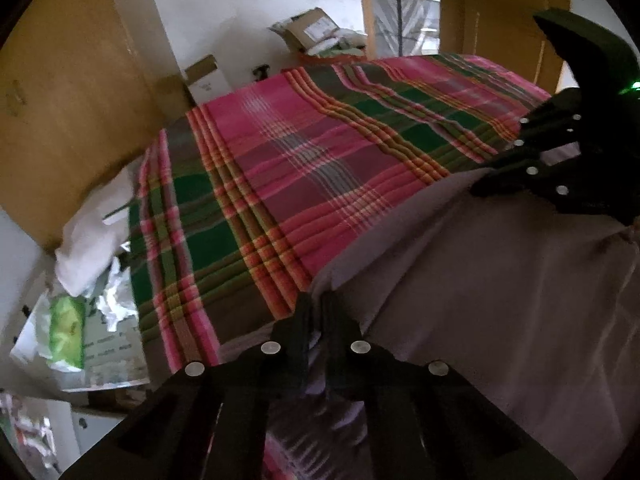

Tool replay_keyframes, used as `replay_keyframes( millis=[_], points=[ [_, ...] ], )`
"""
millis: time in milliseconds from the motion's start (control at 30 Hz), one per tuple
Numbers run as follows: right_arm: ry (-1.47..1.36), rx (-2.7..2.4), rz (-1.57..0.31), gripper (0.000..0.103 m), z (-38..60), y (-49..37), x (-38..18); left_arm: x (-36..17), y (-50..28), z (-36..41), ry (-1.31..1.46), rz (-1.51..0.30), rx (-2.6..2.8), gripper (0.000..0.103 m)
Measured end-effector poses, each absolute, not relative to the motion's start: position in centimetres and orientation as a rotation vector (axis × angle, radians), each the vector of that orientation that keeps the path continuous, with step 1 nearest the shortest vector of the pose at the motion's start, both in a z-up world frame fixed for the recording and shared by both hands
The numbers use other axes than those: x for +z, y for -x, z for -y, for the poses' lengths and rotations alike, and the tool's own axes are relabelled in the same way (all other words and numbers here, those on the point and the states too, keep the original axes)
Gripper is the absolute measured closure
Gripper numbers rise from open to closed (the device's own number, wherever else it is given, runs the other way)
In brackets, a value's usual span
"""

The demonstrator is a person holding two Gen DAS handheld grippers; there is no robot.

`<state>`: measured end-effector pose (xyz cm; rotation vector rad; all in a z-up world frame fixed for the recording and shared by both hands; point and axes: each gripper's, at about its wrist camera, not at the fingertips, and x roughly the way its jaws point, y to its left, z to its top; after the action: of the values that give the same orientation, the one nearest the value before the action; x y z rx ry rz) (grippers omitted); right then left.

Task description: Fold clothes

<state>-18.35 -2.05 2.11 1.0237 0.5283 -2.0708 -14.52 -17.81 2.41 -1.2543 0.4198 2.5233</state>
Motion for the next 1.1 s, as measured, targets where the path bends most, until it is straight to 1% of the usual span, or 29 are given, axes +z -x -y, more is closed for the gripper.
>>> replay_keyframes(
  millis=[200, 400, 733, 1100],
  points=[
    [-0.947, -2.124, -0.518, 0.098, 1.3, 15.3, 4.7, 4.5, 12.5, 17.9, 1.146, -0.364, 2.625, 0.099],
    [-0.858, -2.188, -0.522, 0.098, 0.5, 11.2, 7.4, 6.7, 8.8, 17.2, 1.062, -0.37, 2.682, 0.099],
    [-0.773, -2.26, -0.549, 0.098, -0.9, 3.6, 9.6, 9.7, 1.9, 16.1, 0.929, -0.388, 2.753, 0.099],
    [-0.708, -2.328, -0.581, 0.098, -1.6, -3.0, 10.4, 10.2, -5.0, 16.6, 0.885, -0.342, 2.827, 0.099]
  ],
)
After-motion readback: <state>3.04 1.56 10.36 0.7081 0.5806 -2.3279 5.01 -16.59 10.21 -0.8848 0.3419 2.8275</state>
